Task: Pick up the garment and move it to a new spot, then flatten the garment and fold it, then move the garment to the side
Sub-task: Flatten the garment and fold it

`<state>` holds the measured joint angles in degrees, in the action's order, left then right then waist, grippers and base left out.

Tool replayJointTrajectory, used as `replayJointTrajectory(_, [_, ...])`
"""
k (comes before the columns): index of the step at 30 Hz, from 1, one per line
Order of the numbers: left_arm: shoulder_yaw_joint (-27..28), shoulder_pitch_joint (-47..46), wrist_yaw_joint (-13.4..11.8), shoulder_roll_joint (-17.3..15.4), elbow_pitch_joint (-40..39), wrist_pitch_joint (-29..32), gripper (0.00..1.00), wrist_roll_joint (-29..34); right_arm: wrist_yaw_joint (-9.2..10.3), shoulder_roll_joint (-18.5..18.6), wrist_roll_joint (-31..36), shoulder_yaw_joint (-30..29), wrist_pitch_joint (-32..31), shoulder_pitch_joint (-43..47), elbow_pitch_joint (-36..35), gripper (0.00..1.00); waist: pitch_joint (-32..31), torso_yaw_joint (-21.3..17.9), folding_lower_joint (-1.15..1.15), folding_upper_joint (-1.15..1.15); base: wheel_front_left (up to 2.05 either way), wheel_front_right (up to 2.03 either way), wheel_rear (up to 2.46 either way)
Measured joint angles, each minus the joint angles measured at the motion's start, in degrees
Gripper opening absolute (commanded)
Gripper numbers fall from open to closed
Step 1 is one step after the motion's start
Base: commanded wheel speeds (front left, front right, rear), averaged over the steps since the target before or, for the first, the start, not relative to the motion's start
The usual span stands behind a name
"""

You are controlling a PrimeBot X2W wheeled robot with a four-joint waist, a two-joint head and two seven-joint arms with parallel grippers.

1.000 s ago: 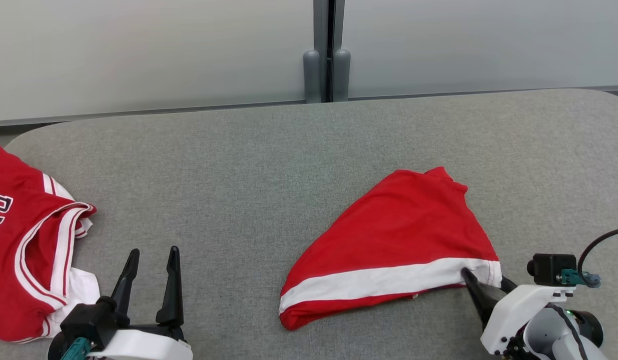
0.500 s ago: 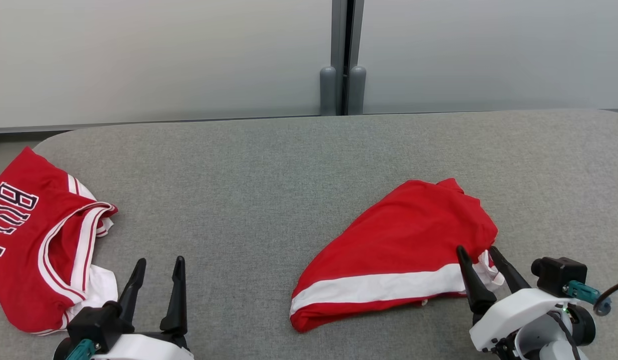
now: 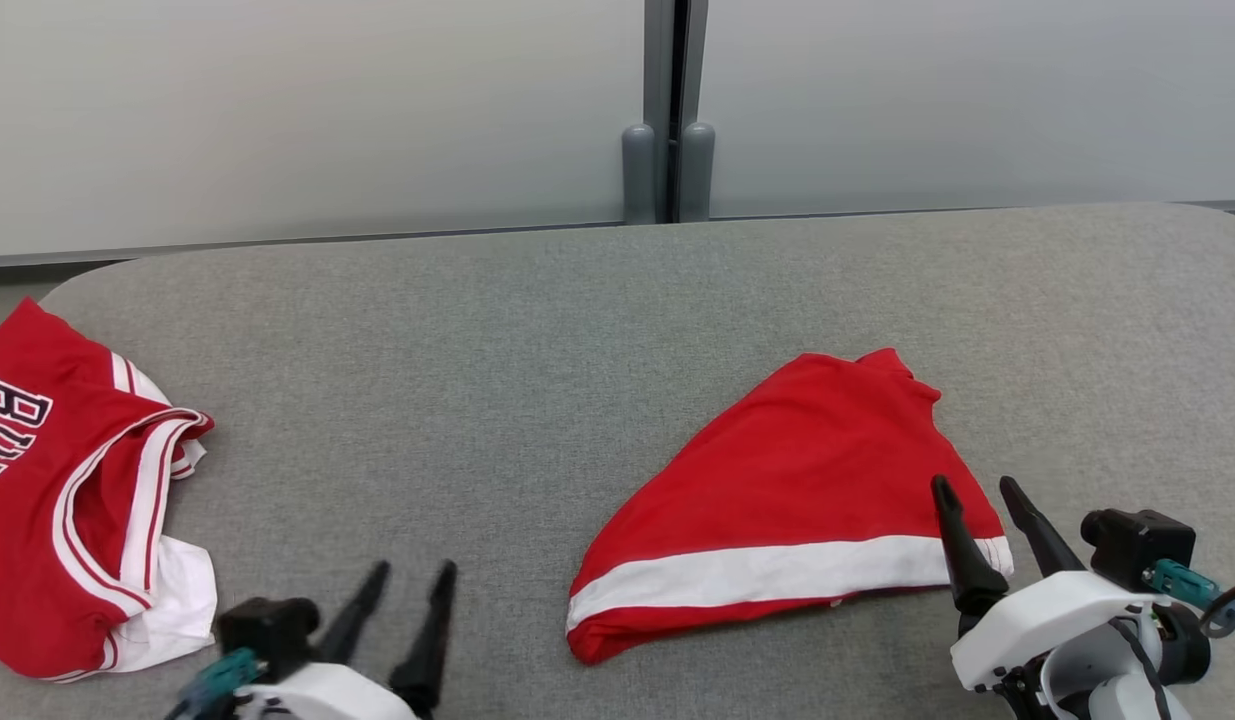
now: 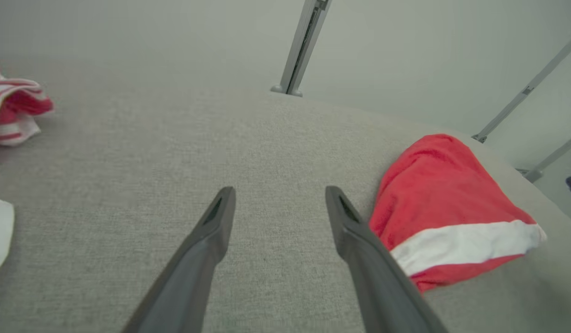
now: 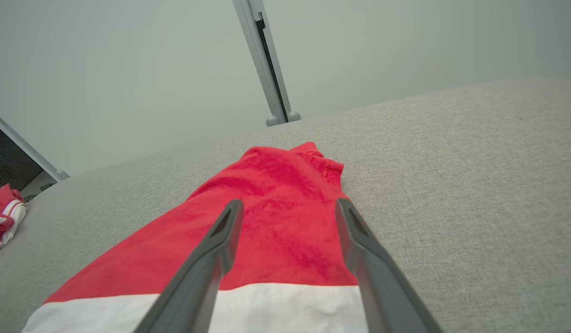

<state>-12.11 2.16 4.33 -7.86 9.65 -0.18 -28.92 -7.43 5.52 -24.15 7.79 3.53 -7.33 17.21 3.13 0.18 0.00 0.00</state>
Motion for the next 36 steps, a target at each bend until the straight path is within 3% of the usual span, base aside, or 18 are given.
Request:
replayJointTrajectory(1, [0.0,0.0,0.0,0.0,0.0,0.0,1.00,0.0,0.00,0.0,0.0,0.0,0.0,0.0,0.0,1.00,0.0,0.0,0.00,0.00,0.00,0.00,0.00])
replayJointTrajectory(6, [-6.1,0.6,2.2,-0.5,-0.5,12.2,1.00,-4.9,0.00,0.2,0.5,-1.0,0.0,-0.4,0.1,1.00,0.6,-0.9,0.00,0.00,0.00,0.00,0.00])
replayJointTrajectory(10, [-10.2,0.8,2.7,-1.3,-2.1,18.6,1.00,-8.2,0.01,0.3,1.1,-1.5,0.0,-0.8,0.0,1.00,1.1,-1.6,0.00,0.00,0.00,0.00,0.00])
replayJointTrajectory(20, [-13.2,-5.0,2.9,0.6,5.4,17.6,1.00,-10.0,0.00,-0.2,1.5,-1.3,0.0,-2.1,0.3,1.00,3.1,-3.8,0.00,0.00,0.00,0.00,0.00])
replayJointTrajectory(21, [-13.3,-5.4,2.9,0.7,6.2,17.1,0.89,-10.0,0.00,-0.2,1.5,-1.3,0.0,-2.1,0.3,1.00,3.2,-4.1,0.00,0.00,0.00,0.00,0.00])
replayJointTrajectory(24, [-13.8,-6.3,2.9,0.7,7.8,15.9,0.00,-9.5,0.01,-0.2,1.5,-1.6,0.0,-2.2,0.5,1.00,3.3,-4.6,0.00,0.00,0.00,0.00,0.00])
replayJointTrajectory(27, [-14.9,-6.7,2.9,-0.6,8.0,15.0,0.00,-7.9,0.00,-0.2,1.5,-1.7,0.1,-2.2,0.7,1.00,3.2,-4.7,0.00,0.00,0.00,0.00,0.00])
replayJointTrajectory(30, [-15.5,-8.2,1.2,-3.8,6.9,12.5,0.00,-2.3,0.01,-0.3,1.6,-1.7,0.5,-2.2,1.0,1.00,3.0,-4.7,0.00,0.00,0.00,0.00,0.00])
replayJointTrajectory(36, [-17.2,-14.1,-5.7,-11.6,1.6,5.9,0.00,13.9,0.01,-0.6,1.6,-1.7,1.0,-2.2,1.3,1.00,3.1,-4.2,0.00,0.00,0.00,0.00,0.00])
